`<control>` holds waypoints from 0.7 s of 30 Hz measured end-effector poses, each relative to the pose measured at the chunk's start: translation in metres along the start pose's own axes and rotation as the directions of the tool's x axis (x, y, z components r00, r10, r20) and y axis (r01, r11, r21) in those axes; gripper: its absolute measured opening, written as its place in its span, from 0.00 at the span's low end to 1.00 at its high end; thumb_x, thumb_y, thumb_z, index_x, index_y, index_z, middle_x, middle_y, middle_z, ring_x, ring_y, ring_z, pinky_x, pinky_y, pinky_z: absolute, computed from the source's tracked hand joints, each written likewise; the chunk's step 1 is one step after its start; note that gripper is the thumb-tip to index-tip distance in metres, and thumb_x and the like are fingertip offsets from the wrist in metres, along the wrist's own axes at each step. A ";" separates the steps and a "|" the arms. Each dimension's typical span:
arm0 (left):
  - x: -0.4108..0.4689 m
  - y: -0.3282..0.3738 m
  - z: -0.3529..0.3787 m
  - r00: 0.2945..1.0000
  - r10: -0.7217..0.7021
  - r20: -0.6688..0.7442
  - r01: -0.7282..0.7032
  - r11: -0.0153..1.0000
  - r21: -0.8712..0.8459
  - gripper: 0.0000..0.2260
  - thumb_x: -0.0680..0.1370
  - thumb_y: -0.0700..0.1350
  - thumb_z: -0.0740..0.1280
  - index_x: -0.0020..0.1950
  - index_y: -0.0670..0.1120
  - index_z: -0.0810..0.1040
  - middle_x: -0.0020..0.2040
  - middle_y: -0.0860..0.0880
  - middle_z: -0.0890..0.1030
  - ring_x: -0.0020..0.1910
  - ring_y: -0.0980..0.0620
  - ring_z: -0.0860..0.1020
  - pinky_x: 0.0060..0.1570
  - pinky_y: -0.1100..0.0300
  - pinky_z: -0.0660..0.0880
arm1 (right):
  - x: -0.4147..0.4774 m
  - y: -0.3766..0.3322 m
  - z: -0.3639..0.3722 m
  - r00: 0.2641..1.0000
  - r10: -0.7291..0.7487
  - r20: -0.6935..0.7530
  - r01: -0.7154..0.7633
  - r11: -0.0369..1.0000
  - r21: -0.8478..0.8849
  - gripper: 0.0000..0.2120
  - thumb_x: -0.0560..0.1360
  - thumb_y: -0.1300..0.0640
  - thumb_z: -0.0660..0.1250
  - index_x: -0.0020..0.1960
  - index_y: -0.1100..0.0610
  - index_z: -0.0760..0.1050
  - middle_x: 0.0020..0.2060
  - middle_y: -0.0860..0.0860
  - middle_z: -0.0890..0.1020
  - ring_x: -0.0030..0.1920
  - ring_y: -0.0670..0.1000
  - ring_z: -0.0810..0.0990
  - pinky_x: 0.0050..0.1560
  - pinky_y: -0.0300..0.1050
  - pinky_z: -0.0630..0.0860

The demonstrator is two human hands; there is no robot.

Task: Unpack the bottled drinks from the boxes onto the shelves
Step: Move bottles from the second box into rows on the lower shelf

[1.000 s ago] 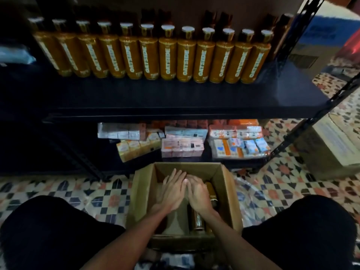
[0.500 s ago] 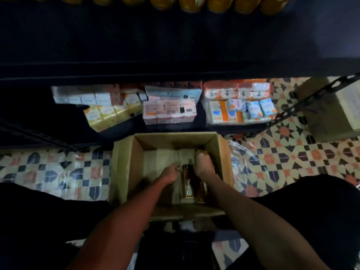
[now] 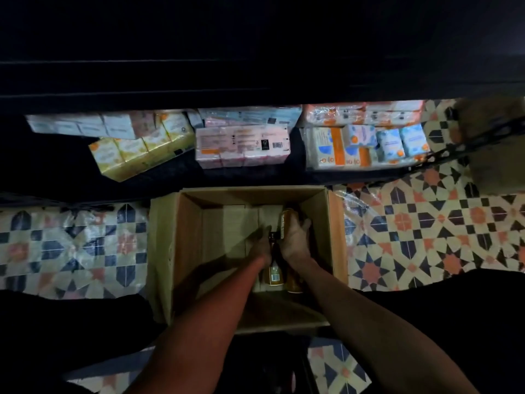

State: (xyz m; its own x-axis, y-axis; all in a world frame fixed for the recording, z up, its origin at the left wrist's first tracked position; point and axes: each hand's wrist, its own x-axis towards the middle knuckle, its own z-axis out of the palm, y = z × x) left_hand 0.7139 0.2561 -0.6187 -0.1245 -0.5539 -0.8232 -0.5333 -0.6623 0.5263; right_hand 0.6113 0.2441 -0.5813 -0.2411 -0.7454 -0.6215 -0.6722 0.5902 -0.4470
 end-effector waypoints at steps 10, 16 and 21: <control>0.000 -0.015 -0.064 0.999 -0.054 0.006 0.052 0.990 0.129 0.28 0.71 0.31 0.71 0.68 0.48 0.70 0.55 0.51 0.77 0.52 0.50 0.77 0.48 0.55 0.80 | -0.017 0.003 0.014 0.916 0.169 0.364 -0.133 0.983 -0.123 0.43 0.79 0.66 0.66 0.83 0.51 0.43 0.72 0.65 0.68 0.62 0.60 0.76 0.61 0.50 0.74; -0.004 -0.024 -0.072 0.997 -0.067 0.040 0.064 0.996 0.066 0.28 0.73 0.31 0.70 0.67 0.53 0.68 0.63 0.46 0.76 0.58 0.47 0.76 0.42 0.61 0.76 | -0.035 0.015 0.043 0.903 0.107 0.416 -0.039 0.985 -0.167 0.60 0.72 0.69 0.74 0.80 0.42 0.31 0.76 0.66 0.59 0.69 0.64 0.73 0.67 0.60 0.72; -0.005 -0.028 -0.064 0.998 -0.048 -0.028 0.050 0.997 0.052 0.32 0.74 0.33 0.71 0.74 0.52 0.67 0.70 0.47 0.73 0.68 0.45 0.72 0.63 0.49 0.74 | -0.022 0.011 0.030 0.881 0.081 0.467 -0.007 0.988 -0.157 0.50 0.76 0.67 0.70 0.81 0.39 0.42 0.70 0.63 0.70 0.65 0.61 0.76 0.60 0.53 0.76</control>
State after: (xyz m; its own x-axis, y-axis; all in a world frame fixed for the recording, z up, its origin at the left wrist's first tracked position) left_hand 0.7828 0.2452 -0.6159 -0.0754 -0.5351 -0.8414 -0.5818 -0.6617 0.4729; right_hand 0.6297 0.2764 -0.5920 0.0604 -0.4638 -0.8839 -0.7717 0.5399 -0.3360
